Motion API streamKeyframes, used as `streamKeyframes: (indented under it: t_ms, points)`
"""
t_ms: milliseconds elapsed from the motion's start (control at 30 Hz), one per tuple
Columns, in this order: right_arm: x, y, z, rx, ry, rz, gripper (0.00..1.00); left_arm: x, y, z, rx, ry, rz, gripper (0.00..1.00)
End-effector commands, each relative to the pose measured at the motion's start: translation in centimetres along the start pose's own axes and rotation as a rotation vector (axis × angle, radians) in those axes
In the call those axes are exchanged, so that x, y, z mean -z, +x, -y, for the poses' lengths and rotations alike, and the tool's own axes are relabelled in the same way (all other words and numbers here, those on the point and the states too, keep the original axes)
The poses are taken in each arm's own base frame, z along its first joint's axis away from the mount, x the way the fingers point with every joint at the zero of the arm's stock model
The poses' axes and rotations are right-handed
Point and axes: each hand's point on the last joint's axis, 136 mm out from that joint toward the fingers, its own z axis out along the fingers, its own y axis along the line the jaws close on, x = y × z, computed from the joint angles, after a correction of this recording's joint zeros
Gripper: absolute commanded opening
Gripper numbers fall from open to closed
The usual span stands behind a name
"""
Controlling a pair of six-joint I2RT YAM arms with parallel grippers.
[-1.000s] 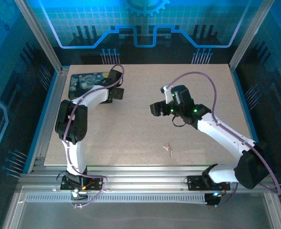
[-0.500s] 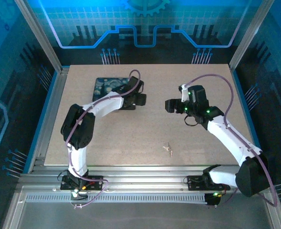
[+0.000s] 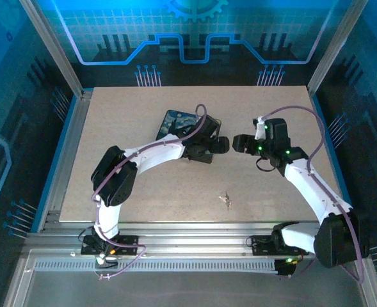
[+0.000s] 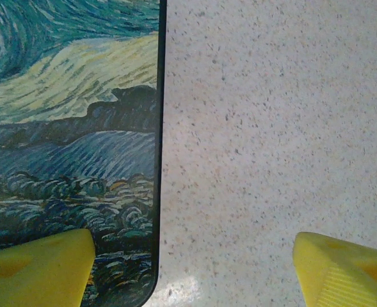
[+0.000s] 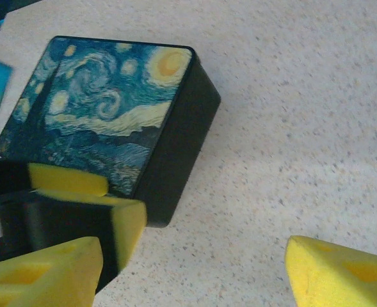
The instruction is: Unlock the padlock with the key
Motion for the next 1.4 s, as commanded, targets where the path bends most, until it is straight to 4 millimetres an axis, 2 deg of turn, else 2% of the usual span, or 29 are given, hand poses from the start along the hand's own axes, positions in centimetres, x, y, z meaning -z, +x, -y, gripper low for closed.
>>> streamKeyframes:
  t_ms: [0,100,200,267,367,400,467,567,733,900,1033,1233,1367]
  points:
    - [-0.2,0.5,0.0,-0.081,-0.062,-0.014,0.75,4.0,-1.3,-0.5,0.028,-0.001,-0.004,0.85]
    - [-1.0,0.3,-0.6,-0.123,-0.122,-0.015,0.74,6.9,-3.7,-3.0,0.036,-0.006,0.048,0.87]
    - [-2.3,0.4,-1.9,-0.16,-0.191,-0.034,0.73,9.4,-6.3,-7.9,0.057,-0.078,0.106,0.88]
    - [-3.3,0.4,-3.0,-0.162,-0.223,-0.048,0.74,10.5,-7.4,-12.3,0.075,-0.15,0.129,0.89]
    - [-5.2,0.4,-4.3,-0.158,-0.239,-0.082,0.77,11.2,-8.4,-17.5,0.106,-0.215,0.15,0.9]
    - [-5.9,0.8,-4.5,-0.161,-0.236,-0.099,0.77,11.2,-8.5,-18.7,0.118,-0.22,0.153,0.9]
    - [-7.4,0.2,-5.4,-0.164,-0.238,-0.109,0.78,10.5,-8.4,-20.3,0.143,-0.198,0.138,0.91]
    - [-9.6,0.3,-5.8,-0.157,-0.224,-0.145,0.76,9.2,-8.2,-20.9,0.137,-0.179,0.128,0.9]
    - [-12.3,0.1,-5.5,-0.12,-0.18,-0.187,0.75,7.1,-7.5,-21.0,0.148,-0.134,0.1,0.88]
    - [-13.9,-0.3,-5.9,-0.082,-0.2,-0.227,0.66,5.9,-6.2,-19.0,0.132,0.002,0.066,0.83]
    - [-15.0,-0.9,-6.8,-0.037,-0.216,-0.248,0.63,6.3,-4.4,-17.7,0.112,0.025,0.045,0.82]
    - [-16.6,-0.7,-10.1,0.091,-0.246,-0.295,0.63,7.8,-0.4,-16.0,0.077,0.028,0.011,0.82]
    - [-18.3,0.1,-11.6,0.126,-0.255,-0.331,0.64,8.7,1.8,-16.8,0.117,-0.025,0.013,0.83]
